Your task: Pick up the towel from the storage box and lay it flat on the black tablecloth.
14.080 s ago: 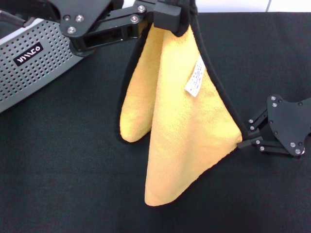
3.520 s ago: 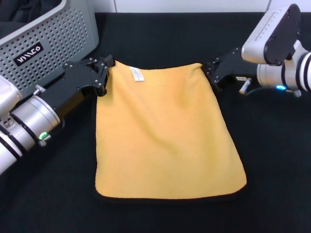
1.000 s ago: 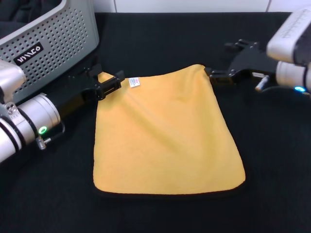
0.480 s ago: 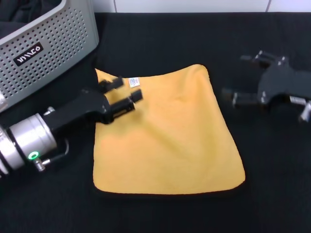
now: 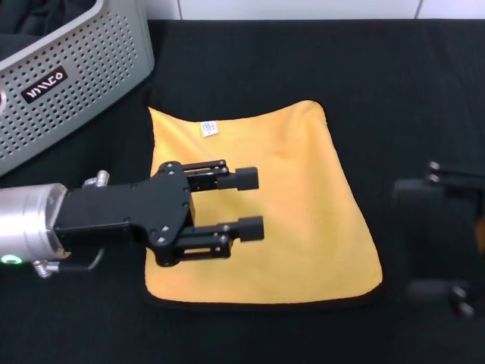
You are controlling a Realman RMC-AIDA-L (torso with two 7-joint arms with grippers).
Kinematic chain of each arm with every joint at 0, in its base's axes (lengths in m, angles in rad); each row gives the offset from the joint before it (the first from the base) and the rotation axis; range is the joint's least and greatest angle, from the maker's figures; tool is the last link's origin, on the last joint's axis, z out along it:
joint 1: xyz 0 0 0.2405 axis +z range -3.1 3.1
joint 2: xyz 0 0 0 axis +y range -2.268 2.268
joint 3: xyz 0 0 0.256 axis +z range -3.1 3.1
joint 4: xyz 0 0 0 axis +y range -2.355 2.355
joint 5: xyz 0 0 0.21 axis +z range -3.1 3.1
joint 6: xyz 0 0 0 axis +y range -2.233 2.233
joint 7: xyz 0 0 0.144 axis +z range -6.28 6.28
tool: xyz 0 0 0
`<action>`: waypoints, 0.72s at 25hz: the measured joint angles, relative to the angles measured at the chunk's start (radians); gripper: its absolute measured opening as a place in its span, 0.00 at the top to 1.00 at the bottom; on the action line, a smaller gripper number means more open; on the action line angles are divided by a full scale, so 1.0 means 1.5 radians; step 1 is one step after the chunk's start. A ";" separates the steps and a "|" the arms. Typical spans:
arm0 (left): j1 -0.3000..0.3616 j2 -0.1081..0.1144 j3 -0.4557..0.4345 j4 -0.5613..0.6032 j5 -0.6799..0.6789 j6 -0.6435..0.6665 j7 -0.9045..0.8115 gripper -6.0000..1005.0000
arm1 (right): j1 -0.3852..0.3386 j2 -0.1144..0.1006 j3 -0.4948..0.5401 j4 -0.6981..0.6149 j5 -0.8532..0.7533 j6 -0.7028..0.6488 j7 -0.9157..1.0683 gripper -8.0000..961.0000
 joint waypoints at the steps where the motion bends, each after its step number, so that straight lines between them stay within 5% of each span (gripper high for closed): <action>1: 0.000 0.000 0.000 0.014 0.002 0.011 -0.004 0.32 | -0.002 0.000 0.015 0.002 0.007 -0.030 0.000 0.09; 18: -0.028 -0.007 -0.007 0.080 -0.009 0.049 0.026 0.34 | 0.013 0.002 0.035 0.041 0.023 -0.046 -0.006 0.09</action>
